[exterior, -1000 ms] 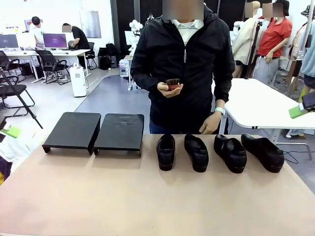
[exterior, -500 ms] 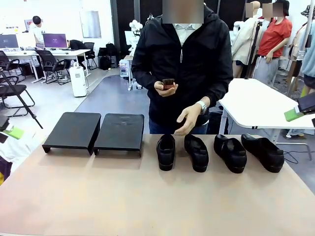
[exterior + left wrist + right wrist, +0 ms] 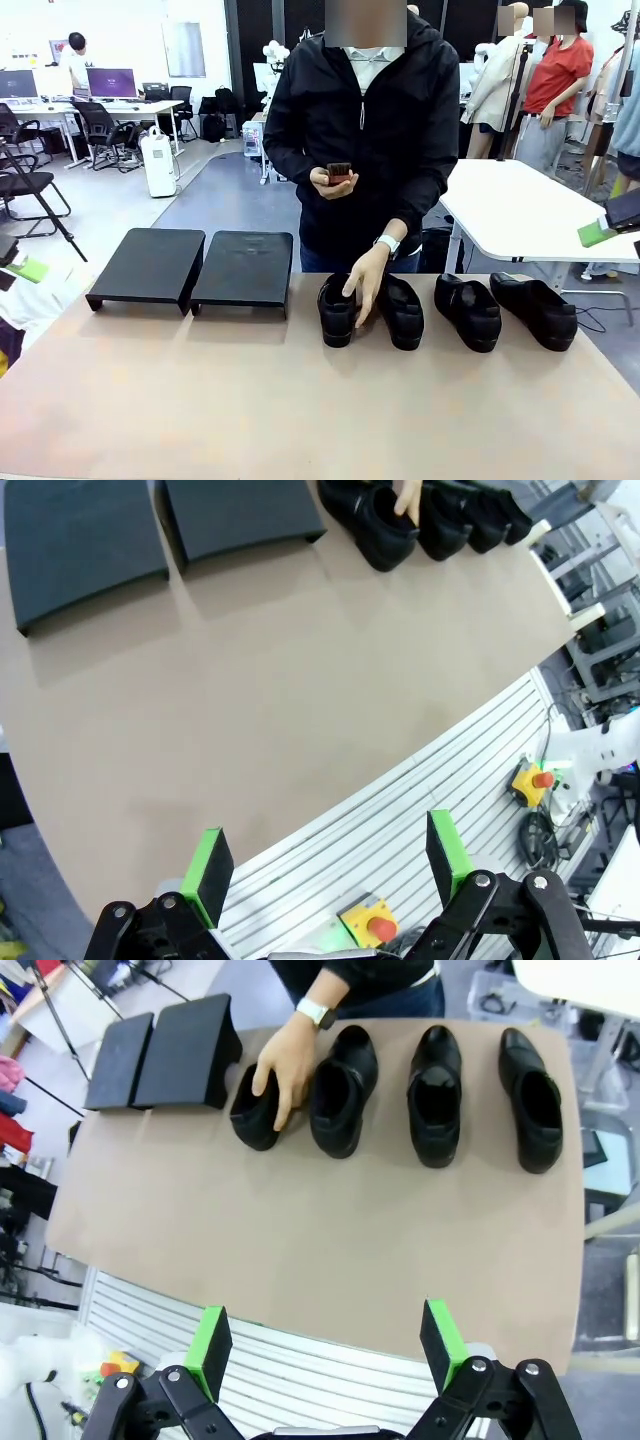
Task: Organize the shoes by placing them on the stand.
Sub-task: Pick up one Shoe and place it in the middle of the table.
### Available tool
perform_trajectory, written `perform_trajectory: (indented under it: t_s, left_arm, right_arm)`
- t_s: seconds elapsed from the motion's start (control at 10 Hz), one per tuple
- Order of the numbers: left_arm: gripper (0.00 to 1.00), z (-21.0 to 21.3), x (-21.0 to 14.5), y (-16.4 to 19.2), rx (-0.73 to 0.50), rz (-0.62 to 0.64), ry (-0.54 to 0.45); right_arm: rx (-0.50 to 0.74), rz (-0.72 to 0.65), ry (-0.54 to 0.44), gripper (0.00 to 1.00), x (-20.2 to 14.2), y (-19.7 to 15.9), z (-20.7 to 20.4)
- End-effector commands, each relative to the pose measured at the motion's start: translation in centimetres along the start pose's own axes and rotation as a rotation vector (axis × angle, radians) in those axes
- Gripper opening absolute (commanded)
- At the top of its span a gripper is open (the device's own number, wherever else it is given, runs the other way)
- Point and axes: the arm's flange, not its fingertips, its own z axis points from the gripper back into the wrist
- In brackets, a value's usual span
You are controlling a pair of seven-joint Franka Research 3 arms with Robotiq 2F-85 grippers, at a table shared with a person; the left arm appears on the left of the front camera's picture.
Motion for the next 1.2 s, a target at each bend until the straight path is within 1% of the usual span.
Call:
perform_trajectory:
  t_s: [0.0,0.1,0.2,0.3,0.4,0.5,0.6,0.7,0.8,0.9,1.0,1.1]
  left_arm:
    - [1.0,0.1,0.0,0.1,-0.02,-0.009,-0.002]
    - [1.0,0.1,0.0,0.1,-0.02,-0.009,-0.002]
    - [1.0,0.1,0.0,0.1,-0.02,-0.009,-0.002]
    - [1.0,0.1,0.0,0.1,-0.02,-0.009,-0.002]
    - [1.0,0.1,0.0,0.1,-0.02,-0.009,-0.002]
    - [1.0,0.1,0.0,0.1,-0.02,-0.009,-0.002]
    - [1.0,0.1,0.0,0.1,-0.02,-0.009,-0.002]
    - [1.0,0.1,0.0,0.1,-0.02,-0.009,-0.002]
    - [1.0,0.1,0.0,0.1,-0.02,-0.009,-0.002]
    - [1.0,0.1,0.0,0.1,-0.02,-0.009,-0.002]
    - [1.0,0.1,0.0,0.1,-0.02,-0.009,-0.002]
    - [1.0,0.1,0.0,0.1,-0.02,-0.009,-0.002]
  right_arm:
    - [-0.112,0.03,0.037,1.0,4.3,1.0,-4.7]
    - [-0.157,0.087,0.104,1.0,7.1,0.9,-8.4]
    - [-0.246,0.082,0.142,1.0,9.3,0.1,-11.6]
    - [-0.304,0.097,0.149,1.0,11.1,-1.2,-14.7]
    - [-0.308,0.093,0.15,1.0,11.6,-2.0,-16.3]
    - [-0.271,0.107,0.157,1.0,11.7,-2.2,-16.7]
    - [-0.198,0.122,0.132,1.0,10.8,-0.7,-13.9]
    - [-0.1,0.082,0.123,1.0,9.7,-0.3,-9.4]
    - [-0.077,0.044,0.124,1.0,8.9,-1.2,-5.6]
    - [-0.134,0.019,0.095,1.0,8.3,-1.8,-4.2]
    - [-0.13,0.045,0.131,1.0,8.1,-1.5,-5.3]
    - [-0.102,0.076,0.126,1.0,9.0,-1.8,-7.5]
